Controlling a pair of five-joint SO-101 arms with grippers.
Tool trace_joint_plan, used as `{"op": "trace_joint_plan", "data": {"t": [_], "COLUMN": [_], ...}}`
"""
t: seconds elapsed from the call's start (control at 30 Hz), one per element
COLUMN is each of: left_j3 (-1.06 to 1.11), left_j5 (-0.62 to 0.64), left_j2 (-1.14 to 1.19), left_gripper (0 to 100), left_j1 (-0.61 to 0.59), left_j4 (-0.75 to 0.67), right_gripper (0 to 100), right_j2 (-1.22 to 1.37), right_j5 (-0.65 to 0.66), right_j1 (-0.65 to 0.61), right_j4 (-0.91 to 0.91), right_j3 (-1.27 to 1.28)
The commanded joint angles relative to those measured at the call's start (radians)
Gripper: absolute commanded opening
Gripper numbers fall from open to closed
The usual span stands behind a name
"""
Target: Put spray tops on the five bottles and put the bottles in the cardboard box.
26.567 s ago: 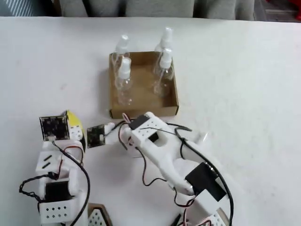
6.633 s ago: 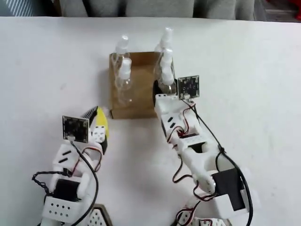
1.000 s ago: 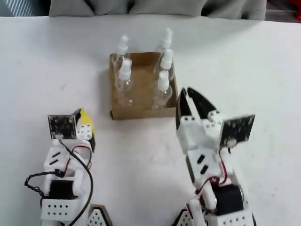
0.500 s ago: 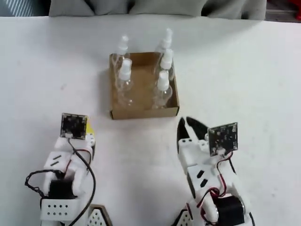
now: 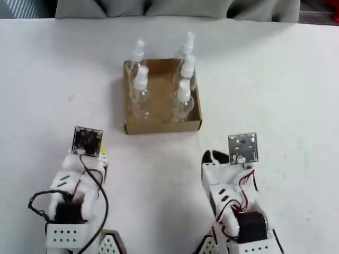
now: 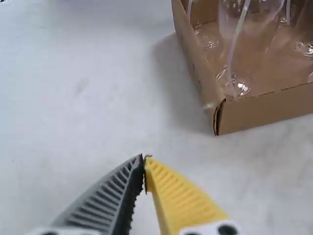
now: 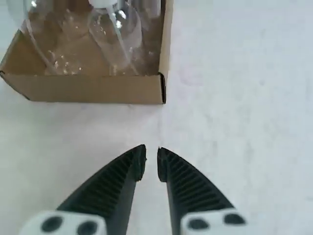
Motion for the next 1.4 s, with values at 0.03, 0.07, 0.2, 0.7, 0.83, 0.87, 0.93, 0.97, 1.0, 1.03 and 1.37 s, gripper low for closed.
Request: {"op": "trace_joint_plan", "data": {"t": [0.03, 0.07, 0.2, 0.7, 0.83, 0.87, 0.93, 0.97, 1.0, 1.03, 1.37], "left_j3": [0.000, 0.000, 0.000, 0.000, 0.000, 0.000, 0.000, 0.000, 0.000, 0.000, 0.000], "left_j5": [-0.011, -0.011, -0.011, -0.008, -0.008, -0.008, -0.008, -0.008, -0.008, -0.008, -0.008], "left_j2": [-0.018, -0.018, -0.018, -0.013, -0.018, -0.018, -0.018, -0.018, -0.018, -0.018, -0.018], "left_gripper": [2, 2, 2, 2, 2, 2, 2, 2, 2, 2, 2], "left_j1": [-0.004, 0.002, 0.053, 0.054, 0.053, 0.054, 0.054, 0.054, 0.054, 0.054, 0.054], "left_j4": [0.026, 0.040, 0.112, 0.334, 0.368, 0.368, 0.370, 0.370, 0.370, 0.370, 0.370], "right_gripper": [1.5, 1.5, 1.6, 1.7, 1.7, 1.7, 1.7, 1.7, 1.7, 1.7, 1.7], "right_j2": [-0.001, -0.001, -0.001, -0.001, -0.001, -0.001, -0.001, -0.001, -0.001, -0.001, -0.001], "right_j5": [-0.044, -0.052, -0.052, -0.044, -0.044, -0.048, -0.048, -0.048, -0.048, -0.048, -0.048], "right_j1": [0.027, 0.039, 0.065, 0.097, 0.097, 0.097, 0.093, 0.093, 0.093, 0.093, 0.093], "right_j4": [0.030, 0.030, 0.030, 0.041, 0.070, 0.084, 0.081, 0.081, 0.081, 0.081, 0.081], "right_j3": [0.028, 0.040, 0.115, 0.252, 0.252, 0.252, 0.252, 0.252, 0.252, 0.252, 0.252]}}
